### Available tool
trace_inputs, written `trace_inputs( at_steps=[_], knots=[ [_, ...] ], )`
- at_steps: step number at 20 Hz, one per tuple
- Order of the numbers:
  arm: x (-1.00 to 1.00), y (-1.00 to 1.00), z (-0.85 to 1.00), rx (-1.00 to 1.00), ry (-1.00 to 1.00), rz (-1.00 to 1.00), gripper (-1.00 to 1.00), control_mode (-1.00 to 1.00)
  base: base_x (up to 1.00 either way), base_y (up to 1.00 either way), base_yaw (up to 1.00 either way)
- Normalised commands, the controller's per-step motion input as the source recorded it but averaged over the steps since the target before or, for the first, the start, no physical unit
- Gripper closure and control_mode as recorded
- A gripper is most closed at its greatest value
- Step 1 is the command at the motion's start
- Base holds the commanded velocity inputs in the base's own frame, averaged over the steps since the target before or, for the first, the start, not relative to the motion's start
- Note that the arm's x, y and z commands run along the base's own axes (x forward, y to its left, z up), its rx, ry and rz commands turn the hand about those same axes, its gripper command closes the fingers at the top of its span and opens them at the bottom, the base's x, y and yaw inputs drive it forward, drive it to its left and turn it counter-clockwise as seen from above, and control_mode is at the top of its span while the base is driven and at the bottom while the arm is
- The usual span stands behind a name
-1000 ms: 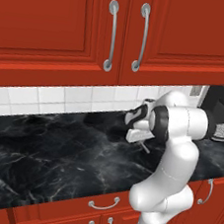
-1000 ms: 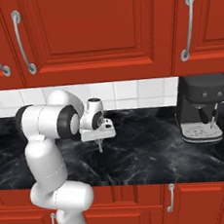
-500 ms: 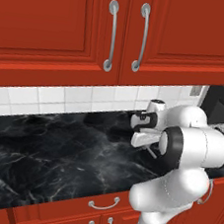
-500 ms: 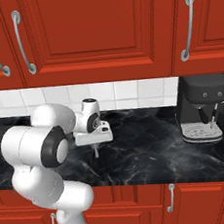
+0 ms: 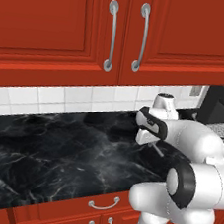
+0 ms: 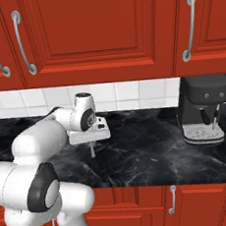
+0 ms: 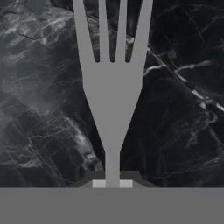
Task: Organize the utensils by type. Pick up the wooden spoons from the counter and place them in the open cabinet. Then pick up the metallic utensils from the counter and place them in the open drawer.
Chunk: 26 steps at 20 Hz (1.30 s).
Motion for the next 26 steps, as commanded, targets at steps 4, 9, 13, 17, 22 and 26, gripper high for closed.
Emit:
trace_inputs(
  at_steps=[4, 9, 13, 17, 22, 26],
  knots=[
    [-0.50, 0.00, 0.57, 0.00, 0.00, 0.00, 1.00, -1.00, 0.00, 0.00, 0.00],
    [-0.57, 0.00, 0.38, 0.01, 0.03, 0.00, 1.00, -1.00, 0.00, 0.00, 0.00],
    [-0.74, 0.00, 0.26, 0.04, -0.02, 0.00, 1.00, -1.00, 0.00, 0.00, 0.00],
    [-0.72, 0.04, 0.12, 0.02, -0.02, 0.00, 1.00, -1.00, 0.00, 0.00, 0.00],
    [-0.38, 0.09, 0.05, 0.00, -0.10, -0.02, 1.00, -1.00, 0.00, 0.00, 0.00],
    [0.00, 0.03, 0.00, 0.00, 0.00, -0.01, 1.00, -1.00, 0.00, 0.00, 0.00]
  ],
)
